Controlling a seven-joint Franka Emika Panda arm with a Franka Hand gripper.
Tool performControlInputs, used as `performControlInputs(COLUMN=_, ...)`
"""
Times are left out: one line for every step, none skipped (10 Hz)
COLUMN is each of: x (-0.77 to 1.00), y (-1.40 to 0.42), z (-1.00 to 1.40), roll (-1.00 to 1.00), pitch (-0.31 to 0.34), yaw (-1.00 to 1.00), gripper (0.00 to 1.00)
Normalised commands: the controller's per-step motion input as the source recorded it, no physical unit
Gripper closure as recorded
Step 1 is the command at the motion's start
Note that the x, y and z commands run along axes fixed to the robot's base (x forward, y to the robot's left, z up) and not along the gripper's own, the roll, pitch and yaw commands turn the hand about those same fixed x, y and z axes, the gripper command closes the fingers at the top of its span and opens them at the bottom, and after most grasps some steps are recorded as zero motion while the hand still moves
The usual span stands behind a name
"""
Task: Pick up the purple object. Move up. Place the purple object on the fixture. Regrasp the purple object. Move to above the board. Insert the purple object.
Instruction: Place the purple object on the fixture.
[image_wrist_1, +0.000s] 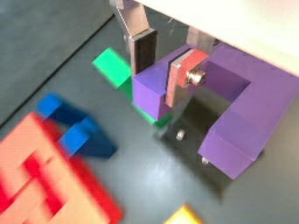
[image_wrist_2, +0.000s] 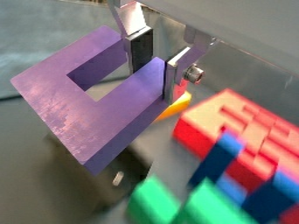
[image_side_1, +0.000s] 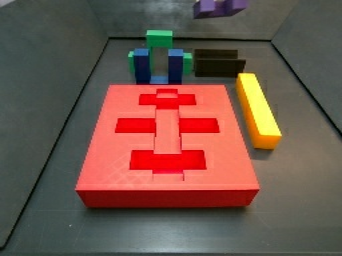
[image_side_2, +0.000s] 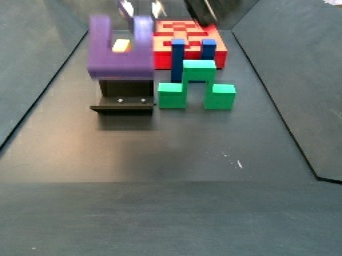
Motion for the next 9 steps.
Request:
performControlInputs(x=0.76, y=-0.50, z=0.05, roll=-0.67, pitch=0.331, yaw=0.00, gripper=1.00)
performControlInputs(x=0.66, y=-0.41, z=0.02, roll=-0.83, pitch=0.271, yaw=0.00, gripper=1.00)
performControlInputs(x=0.45, y=-0.07, z=-0.29, roll=-0.73, pitch=0.249, yaw=0.33, gripper=1.00)
performControlInputs(x=0.00, y=0.00, z=-0.02, roll=-0.06, pitch=0.000, yaw=0.00, gripper=1.00)
performControlInputs(x=0.00, y=0.00, z=-0.01, roll=0.06, pitch=0.000, yaw=0.00, gripper=1.00)
performControlInputs(x=0.00, y=-0.01, z=-0.75, roll=-0.05, pitch=-0.103, yaw=-0.01, gripper=1.00)
performControlInputs(x=0.00, y=-0.13, z=-0.95, roll=-0.19, pitch=0.000, yaw=-0.10, gripper=1.00)
performControlInputs(x=0.00, y=-0.16, z=-0.84, roll=-0.28, pitch=0.000, yaw=-0.10, gripper=1.00)
performControlInputs(x=-0.03, y=0.00, z=0.00, roll=0.00, pitch=-0.089, yaw=0.00, gripper=1.00)
